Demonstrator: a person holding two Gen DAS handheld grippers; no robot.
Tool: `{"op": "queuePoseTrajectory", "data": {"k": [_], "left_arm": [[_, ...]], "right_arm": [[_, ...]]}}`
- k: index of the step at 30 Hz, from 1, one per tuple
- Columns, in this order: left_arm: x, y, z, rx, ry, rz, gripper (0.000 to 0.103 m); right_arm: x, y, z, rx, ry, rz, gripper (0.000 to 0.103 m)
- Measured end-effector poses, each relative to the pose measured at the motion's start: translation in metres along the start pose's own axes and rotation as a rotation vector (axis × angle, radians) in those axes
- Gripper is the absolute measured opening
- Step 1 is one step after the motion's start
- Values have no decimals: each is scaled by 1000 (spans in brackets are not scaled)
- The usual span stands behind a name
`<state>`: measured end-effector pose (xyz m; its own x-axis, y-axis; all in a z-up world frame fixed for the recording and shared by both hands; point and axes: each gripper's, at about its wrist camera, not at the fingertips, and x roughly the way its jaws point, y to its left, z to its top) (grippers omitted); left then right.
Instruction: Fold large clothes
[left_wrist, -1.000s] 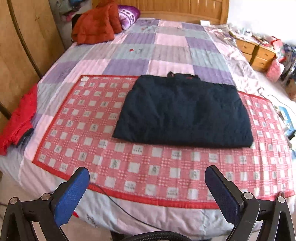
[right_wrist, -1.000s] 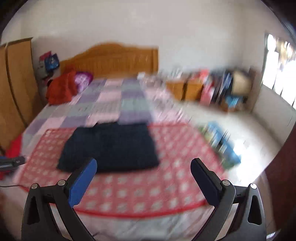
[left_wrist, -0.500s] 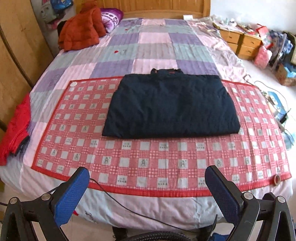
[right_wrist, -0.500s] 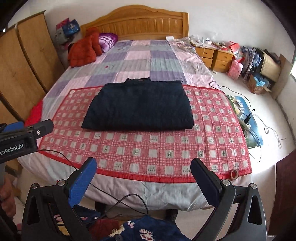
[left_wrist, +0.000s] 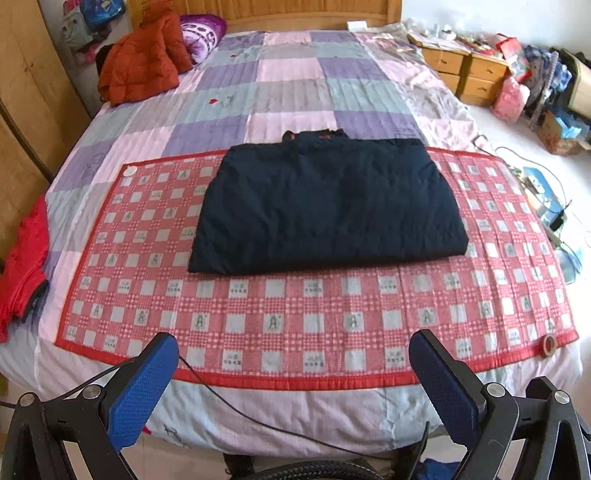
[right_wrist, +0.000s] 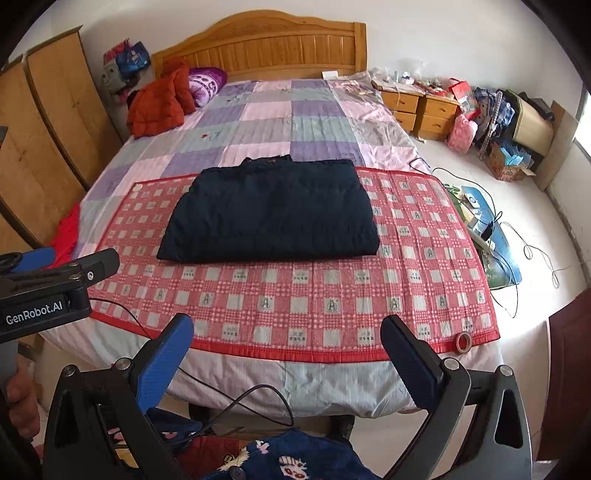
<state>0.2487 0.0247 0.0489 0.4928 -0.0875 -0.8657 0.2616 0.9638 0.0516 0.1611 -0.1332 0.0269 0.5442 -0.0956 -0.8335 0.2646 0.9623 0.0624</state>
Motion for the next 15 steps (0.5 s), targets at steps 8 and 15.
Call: {"op": "queuePoseTrajectory", "data": {"k": [8,15], "left_arm": [[3,2,2,5,11,-5,102],[4,2,3,9,15,-13,102]], "right_arm": [[0,-1,4,8,-5,-9,103],[-1,0,5,7,-3,-8,103]]}}
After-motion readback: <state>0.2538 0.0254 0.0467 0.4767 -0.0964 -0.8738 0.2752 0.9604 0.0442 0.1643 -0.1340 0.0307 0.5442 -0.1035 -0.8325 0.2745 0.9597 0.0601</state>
